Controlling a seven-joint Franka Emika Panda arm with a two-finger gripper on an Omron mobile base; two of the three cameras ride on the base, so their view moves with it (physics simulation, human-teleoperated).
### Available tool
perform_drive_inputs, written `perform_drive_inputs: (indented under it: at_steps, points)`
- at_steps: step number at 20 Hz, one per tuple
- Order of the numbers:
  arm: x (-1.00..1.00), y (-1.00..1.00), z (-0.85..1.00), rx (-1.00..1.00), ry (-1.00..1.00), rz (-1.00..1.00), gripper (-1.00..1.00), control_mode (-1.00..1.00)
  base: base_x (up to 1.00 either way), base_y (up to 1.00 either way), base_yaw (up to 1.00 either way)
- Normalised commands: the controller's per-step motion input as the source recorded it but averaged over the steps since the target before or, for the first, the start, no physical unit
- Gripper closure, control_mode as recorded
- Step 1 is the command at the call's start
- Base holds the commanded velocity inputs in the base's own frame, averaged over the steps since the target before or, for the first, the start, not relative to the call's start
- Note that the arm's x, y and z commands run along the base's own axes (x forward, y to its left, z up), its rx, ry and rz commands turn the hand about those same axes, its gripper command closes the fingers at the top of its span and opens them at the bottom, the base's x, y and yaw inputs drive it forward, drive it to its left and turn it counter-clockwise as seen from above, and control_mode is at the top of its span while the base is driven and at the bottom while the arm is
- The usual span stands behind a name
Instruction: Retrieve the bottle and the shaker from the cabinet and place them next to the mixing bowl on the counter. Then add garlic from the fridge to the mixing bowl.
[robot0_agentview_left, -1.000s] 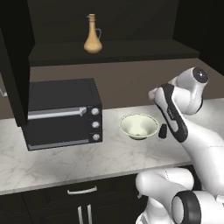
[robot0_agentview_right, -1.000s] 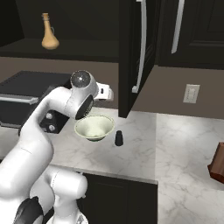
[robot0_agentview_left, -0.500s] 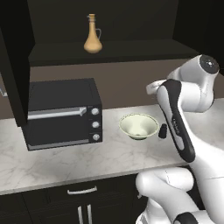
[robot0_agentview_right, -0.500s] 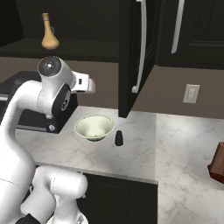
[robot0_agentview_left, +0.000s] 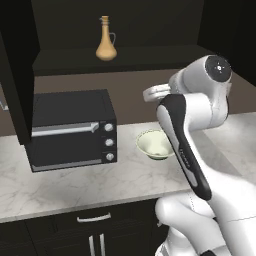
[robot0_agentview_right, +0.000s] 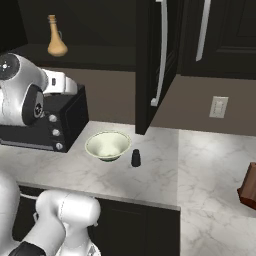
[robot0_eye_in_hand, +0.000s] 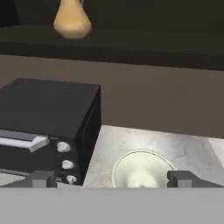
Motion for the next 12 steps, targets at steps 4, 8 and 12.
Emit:
perform_drive_inputs:
  at_steps: [4, 8, 12]
  points:
    - [-0.27, 0.21, 0.23, 0.06, -0.20, 0.14, -1.00, -1.00, 0.00, 0.00, 0.00]
    - [-0.01, 0.10, 0.42, 0.06, -0.07, 0.22, -1.00, -1.00, 0.00, 0.00, 0.00]
    - [-0.03, 0.26, 0.74, 0.01, 0.00, 0.20, -1.00, -1.00, 0.00, 0.00, 0.00]
